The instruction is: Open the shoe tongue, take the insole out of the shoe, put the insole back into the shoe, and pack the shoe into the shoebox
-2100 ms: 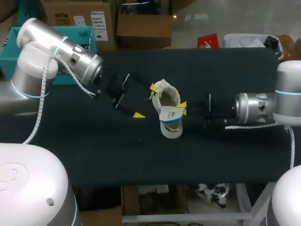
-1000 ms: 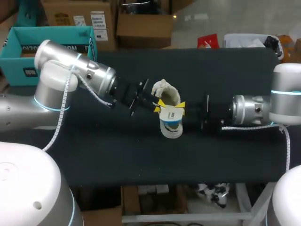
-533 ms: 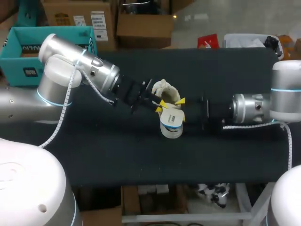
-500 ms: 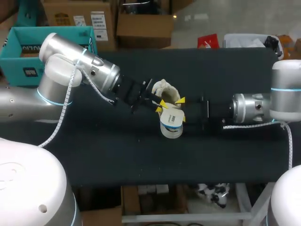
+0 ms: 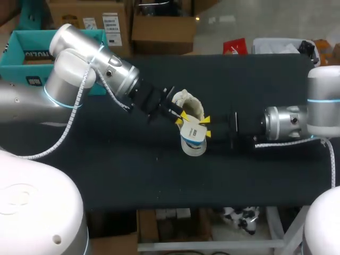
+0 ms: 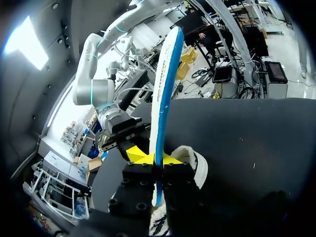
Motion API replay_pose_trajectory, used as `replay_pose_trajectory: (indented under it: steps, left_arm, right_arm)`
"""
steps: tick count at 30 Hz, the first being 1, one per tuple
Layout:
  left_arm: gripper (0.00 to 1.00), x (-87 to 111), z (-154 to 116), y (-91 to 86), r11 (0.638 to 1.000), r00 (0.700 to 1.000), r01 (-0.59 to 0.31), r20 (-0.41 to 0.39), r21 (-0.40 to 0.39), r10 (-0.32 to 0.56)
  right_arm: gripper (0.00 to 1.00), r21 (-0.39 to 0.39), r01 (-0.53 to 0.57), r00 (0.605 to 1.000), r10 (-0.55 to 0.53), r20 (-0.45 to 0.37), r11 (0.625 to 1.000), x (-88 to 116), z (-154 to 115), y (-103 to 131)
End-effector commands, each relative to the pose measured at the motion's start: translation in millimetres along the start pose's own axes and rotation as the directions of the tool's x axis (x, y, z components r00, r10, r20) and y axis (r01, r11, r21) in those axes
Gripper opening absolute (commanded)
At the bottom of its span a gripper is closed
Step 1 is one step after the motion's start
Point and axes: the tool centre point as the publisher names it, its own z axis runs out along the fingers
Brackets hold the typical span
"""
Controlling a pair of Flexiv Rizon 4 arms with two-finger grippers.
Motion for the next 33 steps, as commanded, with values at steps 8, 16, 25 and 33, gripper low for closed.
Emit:
replay_pose_trajectory:
  steps: [8, 16, 25, 33]
  left_arm:
    - [0.0, -0.2, -1, 14.8, 1.0, 1.0, 0.022, -0.02, 0.003, -0.022]
    - [0.0, 2.1, 3, 20.2, 0.999, 0.999, 0.036, -0.029, 0.0, -0.036]
    - [0.0, -0.9, 3, 26.2, 0.999, 0.999, 0.028, -0.025, -0.018, -0.029]
    - [0.0, -5.7, 12, 36.3, 1.0, 0.999, 0.015, -0.047, -0.023, -0.016]
  right_arm:
    - [0.15, -0.007, -0.011, 1.0, 0.011, 0.009, 1.0, -2, 3, 1]
    - [0.0, 0.009, -0.013, 1.0, 0.013, 0.02, 1.0, 0, 9, 8]
    - [0.0, -0.034, 0.024, 0.999, -0.023, 0.047, 0.999, 1, 15, 13]
    - [0.0, -0.096, 0.067, 0.996, -0.06, 0.068, 0.993, 6, 17, 18]
